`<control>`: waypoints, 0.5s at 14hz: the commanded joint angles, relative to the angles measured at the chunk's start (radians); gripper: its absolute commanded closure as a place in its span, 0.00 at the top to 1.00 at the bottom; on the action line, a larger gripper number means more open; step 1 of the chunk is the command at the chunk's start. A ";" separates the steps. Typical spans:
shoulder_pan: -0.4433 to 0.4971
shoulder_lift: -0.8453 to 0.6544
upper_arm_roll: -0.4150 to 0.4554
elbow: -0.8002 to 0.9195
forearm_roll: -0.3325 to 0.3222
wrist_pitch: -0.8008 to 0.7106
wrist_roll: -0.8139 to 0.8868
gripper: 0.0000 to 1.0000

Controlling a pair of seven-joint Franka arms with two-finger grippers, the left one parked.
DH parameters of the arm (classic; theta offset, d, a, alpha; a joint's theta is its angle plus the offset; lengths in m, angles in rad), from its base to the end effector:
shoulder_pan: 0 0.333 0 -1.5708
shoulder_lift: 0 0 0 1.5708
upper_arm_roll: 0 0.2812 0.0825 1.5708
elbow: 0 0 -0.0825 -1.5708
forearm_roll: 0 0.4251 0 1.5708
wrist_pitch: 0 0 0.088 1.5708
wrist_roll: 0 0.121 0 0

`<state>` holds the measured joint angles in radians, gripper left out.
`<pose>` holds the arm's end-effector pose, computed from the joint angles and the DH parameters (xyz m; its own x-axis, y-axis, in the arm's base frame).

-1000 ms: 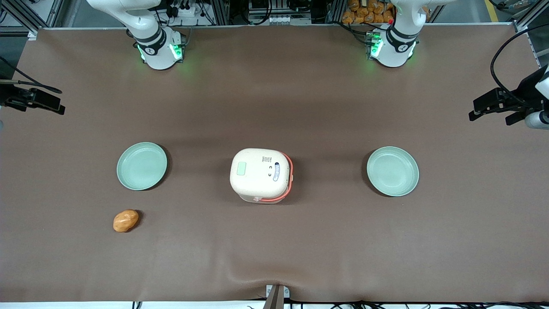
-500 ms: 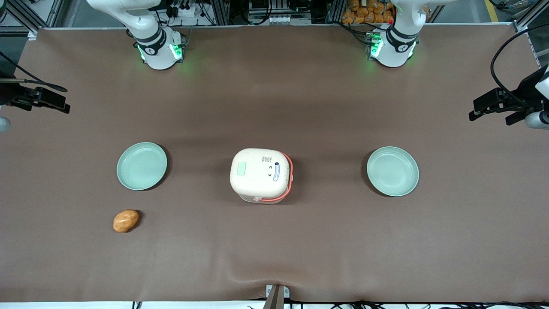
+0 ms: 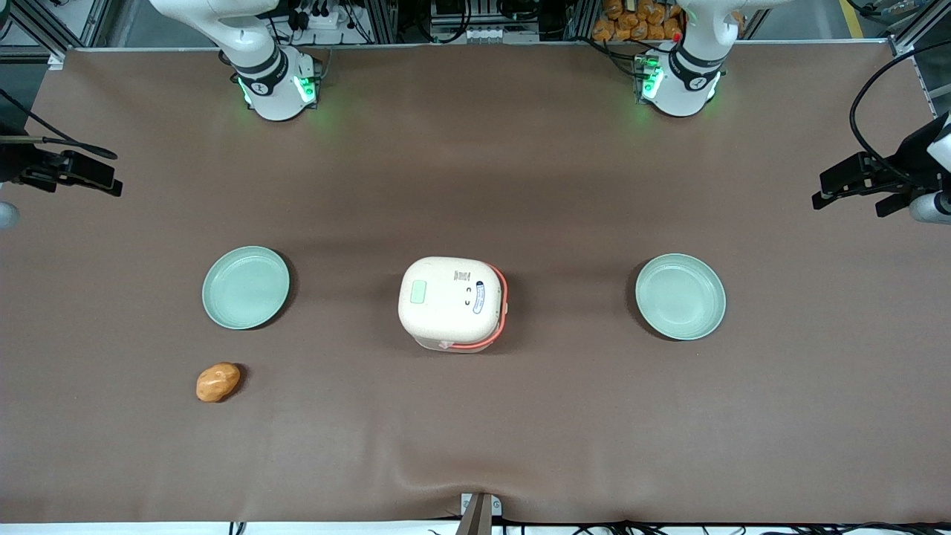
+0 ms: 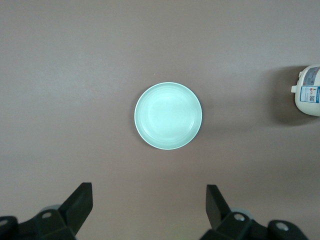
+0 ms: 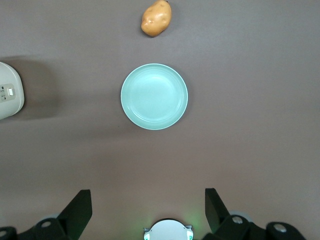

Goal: Press rice cooker button with right arm

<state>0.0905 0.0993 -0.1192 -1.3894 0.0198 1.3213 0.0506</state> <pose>0.5932 -0.0109 0.5881 0.9832 -0.0753 -0.1661 -0.0763 -0.9971 0.0005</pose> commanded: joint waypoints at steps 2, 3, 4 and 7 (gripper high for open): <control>0.049 -0.020 0.000 -0.011 -0.001 0.001 0.006 1.00; 0.069 -0.013 0.001 -0.011 0.003 0.007 -0.006 1.00; 0.110 -0.013 0.001 -0.011 0.006 0.015 0.006 1.00; 0.251 0.006 0.003 -0.017 0.005 0.116 0.056 1.00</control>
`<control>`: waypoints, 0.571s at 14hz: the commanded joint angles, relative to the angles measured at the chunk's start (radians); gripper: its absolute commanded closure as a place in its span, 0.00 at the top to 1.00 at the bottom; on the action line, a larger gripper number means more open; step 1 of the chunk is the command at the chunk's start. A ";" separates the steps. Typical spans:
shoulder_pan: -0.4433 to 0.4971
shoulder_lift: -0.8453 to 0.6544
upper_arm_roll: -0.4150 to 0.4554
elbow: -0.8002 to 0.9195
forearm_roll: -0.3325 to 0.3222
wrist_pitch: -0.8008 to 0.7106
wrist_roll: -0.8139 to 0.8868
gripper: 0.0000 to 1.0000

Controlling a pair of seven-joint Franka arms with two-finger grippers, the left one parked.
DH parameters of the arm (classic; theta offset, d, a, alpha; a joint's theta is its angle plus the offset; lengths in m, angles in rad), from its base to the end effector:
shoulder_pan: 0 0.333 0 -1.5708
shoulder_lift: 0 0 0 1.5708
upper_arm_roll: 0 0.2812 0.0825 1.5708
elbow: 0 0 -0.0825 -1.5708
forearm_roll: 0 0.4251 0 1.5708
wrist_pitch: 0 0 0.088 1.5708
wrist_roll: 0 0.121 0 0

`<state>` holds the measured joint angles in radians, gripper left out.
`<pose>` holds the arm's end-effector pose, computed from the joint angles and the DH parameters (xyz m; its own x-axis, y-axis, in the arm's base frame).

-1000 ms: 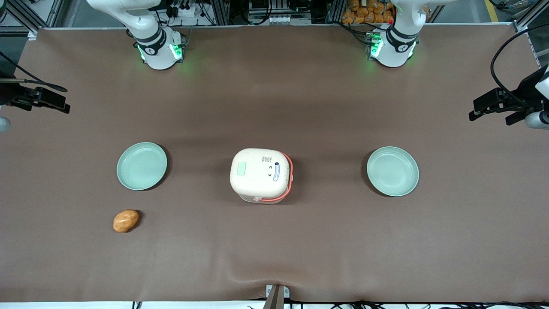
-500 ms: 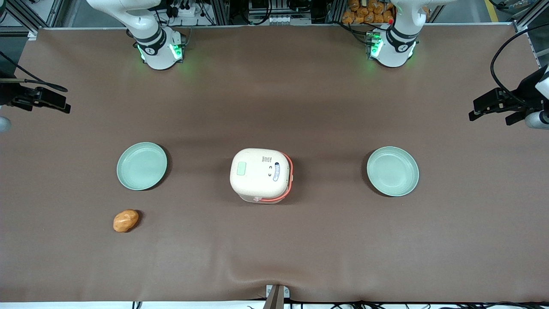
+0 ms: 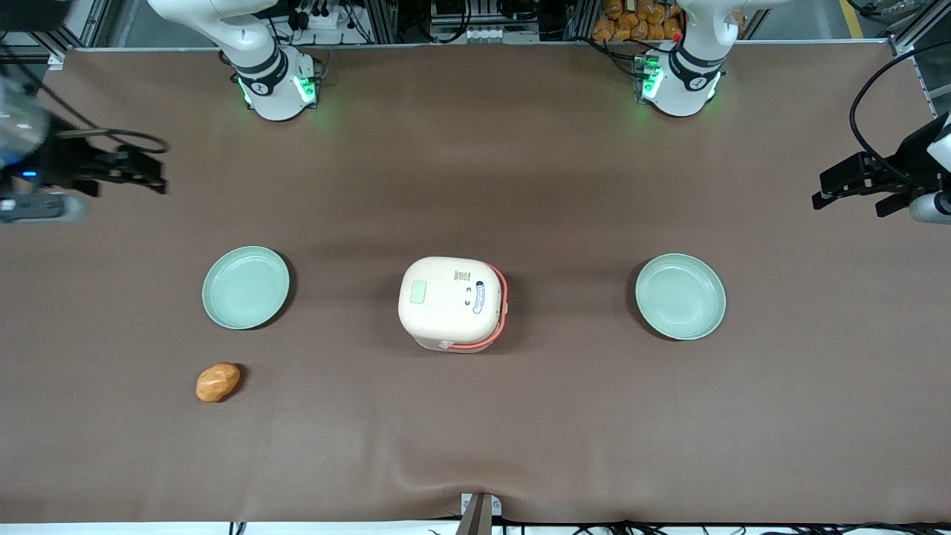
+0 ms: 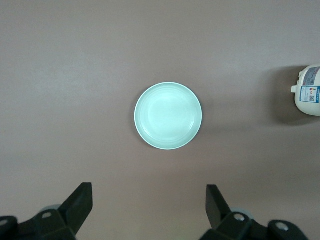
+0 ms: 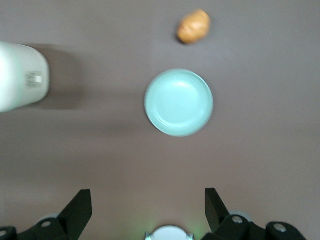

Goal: Press rice cooker button with right arm
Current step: 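Move the right gripper over the rice cooker's lid button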

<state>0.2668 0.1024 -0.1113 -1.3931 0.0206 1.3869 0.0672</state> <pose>0.5945 0.0993 0.5891 0.9900 0.0904 -0.1081 0.0907 -0.9959 -0.0019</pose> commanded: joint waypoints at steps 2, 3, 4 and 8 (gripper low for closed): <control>0.152 0.046 -0.001 -0.014 0.010 0.104 0.133 1.00; 0.190 0.065 -0.001 -0.018 0.012 0.141 0.172 1.00; 0.224 0.088 -0.001 -0.020 0.013 0.165 0.180 1.00; 0.308 0.187 -0.001 -0.018 0.045 0.271 0.236 0.66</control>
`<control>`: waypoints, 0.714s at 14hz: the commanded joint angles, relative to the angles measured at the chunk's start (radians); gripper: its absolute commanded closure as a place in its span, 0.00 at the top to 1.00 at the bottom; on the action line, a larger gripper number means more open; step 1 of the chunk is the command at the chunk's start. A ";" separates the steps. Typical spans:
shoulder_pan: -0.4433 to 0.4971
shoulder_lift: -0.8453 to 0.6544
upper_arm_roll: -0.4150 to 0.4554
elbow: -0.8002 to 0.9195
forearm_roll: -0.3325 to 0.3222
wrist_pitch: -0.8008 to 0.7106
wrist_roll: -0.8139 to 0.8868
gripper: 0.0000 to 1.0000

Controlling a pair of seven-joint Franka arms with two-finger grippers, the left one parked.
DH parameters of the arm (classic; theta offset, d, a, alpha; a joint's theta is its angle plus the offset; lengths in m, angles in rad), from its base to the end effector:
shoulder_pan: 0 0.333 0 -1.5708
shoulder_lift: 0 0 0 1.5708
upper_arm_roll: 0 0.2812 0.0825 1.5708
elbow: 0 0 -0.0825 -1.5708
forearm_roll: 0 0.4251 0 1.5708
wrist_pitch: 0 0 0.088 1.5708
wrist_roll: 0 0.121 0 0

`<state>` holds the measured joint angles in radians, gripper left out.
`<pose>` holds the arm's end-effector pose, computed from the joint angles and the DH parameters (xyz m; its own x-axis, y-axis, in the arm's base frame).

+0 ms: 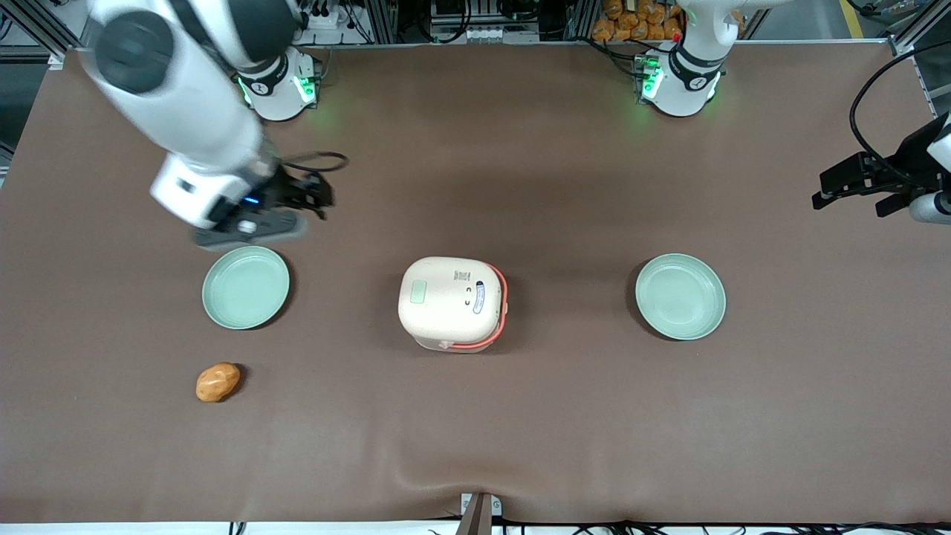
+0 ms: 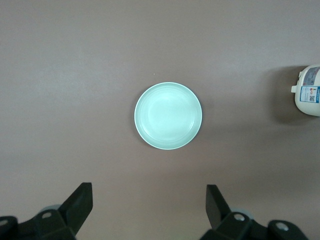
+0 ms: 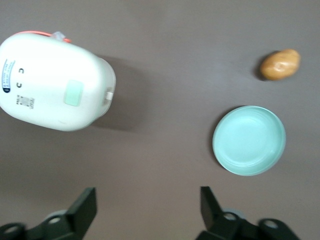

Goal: Press rice cooker button with right arm
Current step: 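Move the right gripper over the rice cooker's lid button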

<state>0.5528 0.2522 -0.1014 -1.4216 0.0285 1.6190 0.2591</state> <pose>0.5919 0.2976 0.4982 0.9802 0.1909 -0.0525 0.1917 -0.9814 0.0107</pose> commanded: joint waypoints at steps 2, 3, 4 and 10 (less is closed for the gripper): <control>0.033 0.085 -0.011 0.016 0.094 0.082 0.100 0.49; 0.044 0.108 -0.011 0.021 0.108 0.107 0.107 0.45; 0.050 0.128 -0.011 0.021 0.110 0.143 0.129 0.37; 0.078 0.249 -0.011 0.041 0.148 0.332 0.218 0.13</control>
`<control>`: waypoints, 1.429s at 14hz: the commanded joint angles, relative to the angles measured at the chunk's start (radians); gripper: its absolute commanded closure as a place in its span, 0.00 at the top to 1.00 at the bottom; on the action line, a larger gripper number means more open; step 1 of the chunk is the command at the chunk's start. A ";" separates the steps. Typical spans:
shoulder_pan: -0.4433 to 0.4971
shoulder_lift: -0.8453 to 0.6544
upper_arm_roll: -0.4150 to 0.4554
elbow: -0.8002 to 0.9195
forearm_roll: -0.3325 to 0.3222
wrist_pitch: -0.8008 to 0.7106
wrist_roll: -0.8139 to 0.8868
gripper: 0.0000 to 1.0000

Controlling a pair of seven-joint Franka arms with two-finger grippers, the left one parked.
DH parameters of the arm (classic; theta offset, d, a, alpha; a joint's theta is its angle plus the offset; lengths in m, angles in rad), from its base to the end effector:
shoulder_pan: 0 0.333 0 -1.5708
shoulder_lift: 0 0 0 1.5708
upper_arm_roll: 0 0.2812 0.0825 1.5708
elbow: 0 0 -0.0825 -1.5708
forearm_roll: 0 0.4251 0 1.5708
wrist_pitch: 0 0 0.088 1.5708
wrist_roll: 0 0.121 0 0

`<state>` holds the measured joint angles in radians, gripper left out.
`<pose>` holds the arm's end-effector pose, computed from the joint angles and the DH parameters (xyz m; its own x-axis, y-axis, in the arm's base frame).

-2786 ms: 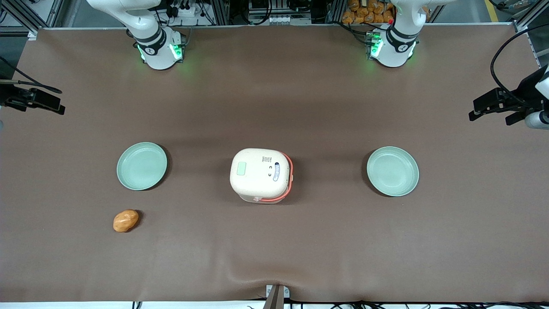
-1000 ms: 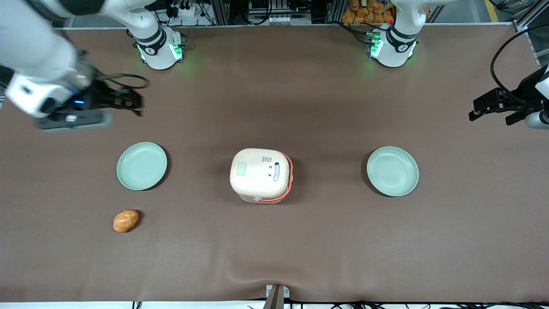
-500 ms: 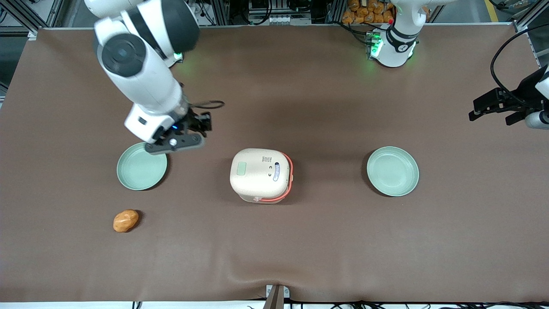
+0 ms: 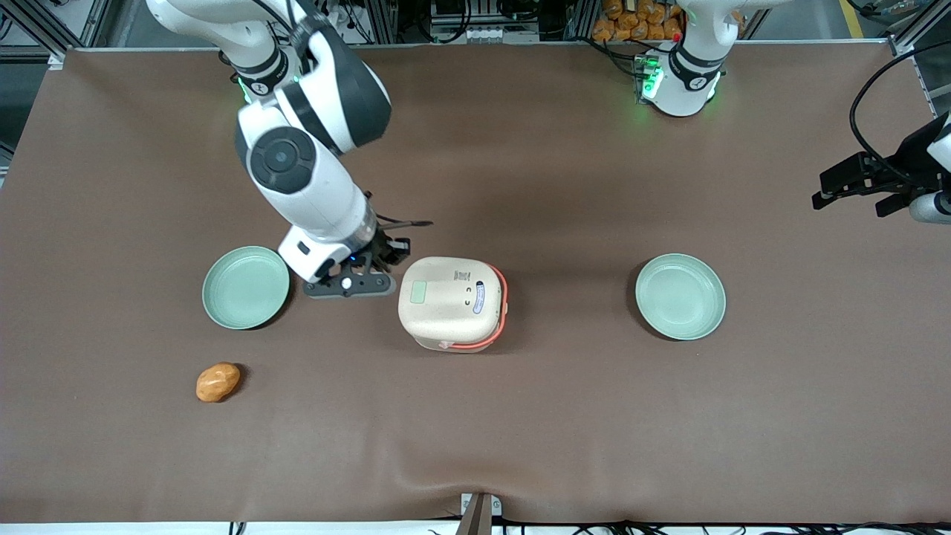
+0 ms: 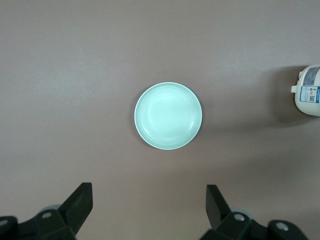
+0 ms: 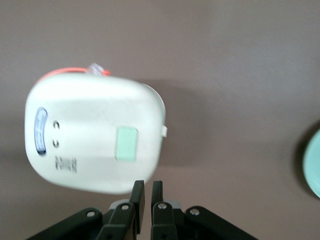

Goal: Press rice cooker button with right arm
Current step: 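Move the right gripper over the rice cooker's lid button, then press down on the green lid button with the right gripper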

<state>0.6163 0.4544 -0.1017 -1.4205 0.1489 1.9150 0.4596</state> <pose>0.6163 0.3740 0.3853 0.9998 0.0192 -0.0067 0.0184 -0.9943 -0.1054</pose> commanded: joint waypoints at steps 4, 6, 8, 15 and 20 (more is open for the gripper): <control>0.028 0.104 -0.013 0.069 0.043 0.101 0.016 0.13; 0.028 0.119 -0.013 0.069 0.041 0.099 0.016 0.13; 0.029 0.127 -0.013 0.063 0.043 0.098 0.013 0.13; 0.037 0.142 -0.013 0.058 0.046 0.095 0.005 0.13; 0.040 0.153 -0.013 0.055 0.046 0.088 0.005 0.13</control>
<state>0.6417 0.5886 -0.1019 -1.3863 0.1782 2.0149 0.4622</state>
